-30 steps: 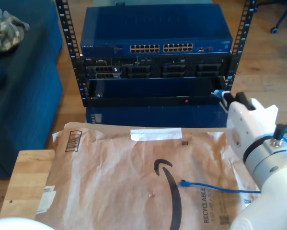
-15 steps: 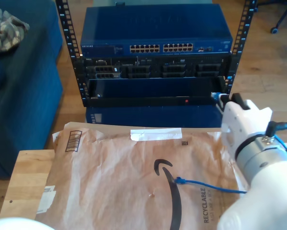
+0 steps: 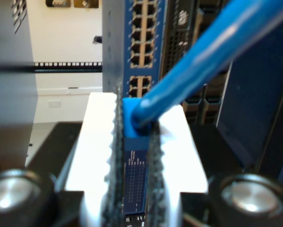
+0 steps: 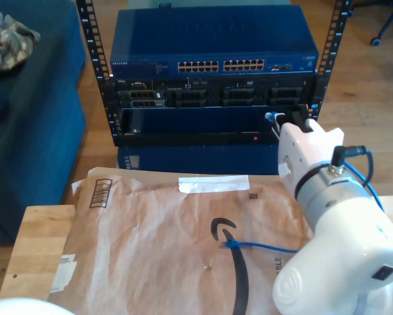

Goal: Grab the cable and plug it in

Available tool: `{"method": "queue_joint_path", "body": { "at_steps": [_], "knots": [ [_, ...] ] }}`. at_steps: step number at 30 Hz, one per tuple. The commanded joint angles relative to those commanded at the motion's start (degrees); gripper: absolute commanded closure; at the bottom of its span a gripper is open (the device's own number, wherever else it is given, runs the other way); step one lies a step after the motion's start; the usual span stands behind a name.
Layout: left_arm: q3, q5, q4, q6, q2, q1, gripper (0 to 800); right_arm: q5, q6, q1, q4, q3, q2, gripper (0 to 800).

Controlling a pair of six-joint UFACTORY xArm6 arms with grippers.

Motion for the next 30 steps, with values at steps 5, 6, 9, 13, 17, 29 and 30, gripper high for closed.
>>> {"method": "queue_joint_path", "body": {
  "at_steps": [5, 6, 9, 13, 17, 29, 30],
  "knots": [
    [0.0, 0.0, 0.0, 0.0, 0.0, 0.0, 0, 5.0, 0.0, -0.3, -1.5, -1.6, 0.1, 799],
    [0.0, 0.0, 0.0, 0.0, 0.0, 0.0, 0, 5.2, 0.0, -0.2, -2.0, -2.1, 0.2, 798],
    [0.0, 0.0, 0.0, 0.0, 0.0, 0.0, 0, 4.4, 0.0, -0.1, -2.1, -2.3, 0.8, 798],
    [0.0, 0.0, 0.0, 0.0, 0.0, 0.1, 0, -2.8, 0.1, 0.1, -1.5, -2.1, 4.0, 798],
    [0.0, 0.0, 0.0, 0.0, 0.0, 0.0, 0, -3.2, 0.2, 0.0, -1.3, -2.9, 4.8, 798],
    [0.0, 0.0, 0.0, 0.0, 0.0, 0.0, 0, -5.9, 1.6, -0.9, 0.5, -5.5, 13.4, 800],
    [0.0, 0.0, 0.0, 0.0, 0.0, 0.0, 0, -6.0, 2.8, -0.8, 0.4, -5.4, 13.6, 800]
  ]
}}
